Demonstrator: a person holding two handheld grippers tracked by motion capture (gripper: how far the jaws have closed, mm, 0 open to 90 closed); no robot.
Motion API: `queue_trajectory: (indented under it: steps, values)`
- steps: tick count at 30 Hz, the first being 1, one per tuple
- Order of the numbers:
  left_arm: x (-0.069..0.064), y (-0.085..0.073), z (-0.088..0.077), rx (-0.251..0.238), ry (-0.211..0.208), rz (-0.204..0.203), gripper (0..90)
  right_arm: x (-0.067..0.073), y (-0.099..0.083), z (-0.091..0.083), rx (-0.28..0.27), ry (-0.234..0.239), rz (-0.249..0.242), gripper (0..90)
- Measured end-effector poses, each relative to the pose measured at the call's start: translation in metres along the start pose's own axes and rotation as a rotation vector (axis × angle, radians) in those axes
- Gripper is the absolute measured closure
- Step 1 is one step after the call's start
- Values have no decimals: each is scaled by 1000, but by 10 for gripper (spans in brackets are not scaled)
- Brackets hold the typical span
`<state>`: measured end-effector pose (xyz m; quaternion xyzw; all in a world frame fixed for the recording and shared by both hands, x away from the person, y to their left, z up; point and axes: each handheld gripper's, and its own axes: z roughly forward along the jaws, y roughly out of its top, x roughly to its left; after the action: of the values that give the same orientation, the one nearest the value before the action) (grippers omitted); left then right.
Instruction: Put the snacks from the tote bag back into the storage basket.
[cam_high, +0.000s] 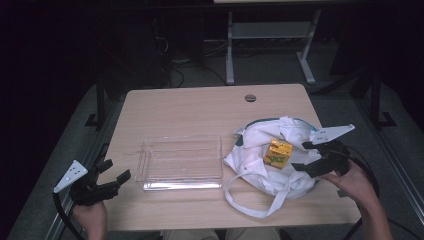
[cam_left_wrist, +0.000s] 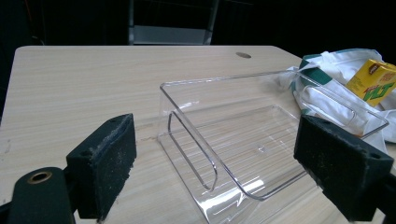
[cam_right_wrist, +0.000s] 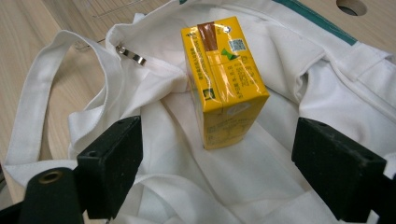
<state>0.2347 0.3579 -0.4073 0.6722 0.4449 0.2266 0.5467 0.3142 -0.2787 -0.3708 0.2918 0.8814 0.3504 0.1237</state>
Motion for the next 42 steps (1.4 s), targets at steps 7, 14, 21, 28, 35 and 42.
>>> queue_trajectory:
  steps: [7,14,21,28,35,42]
  values:
    - [1,0,-1,-2,0,-2,124,-3,10,7,13,20,-23,158]
    - [0,0,0,-8,-2,-8,125,-8,16,15,28,44,-24,157]
    - [0,0,1,-5,-3,-6,124,-10,23,25,55,55,-30,159]
    - [0,0,1,-4,-5,-3,124,-11,30,29,62,66,-43,184]
    - [0,0,1,-4,-5,-4,124,-15,36,37,91,80,-48,198]
    - [0,0,1,-3,-6,-4,125,-14,41,44,111,75,-74,220]
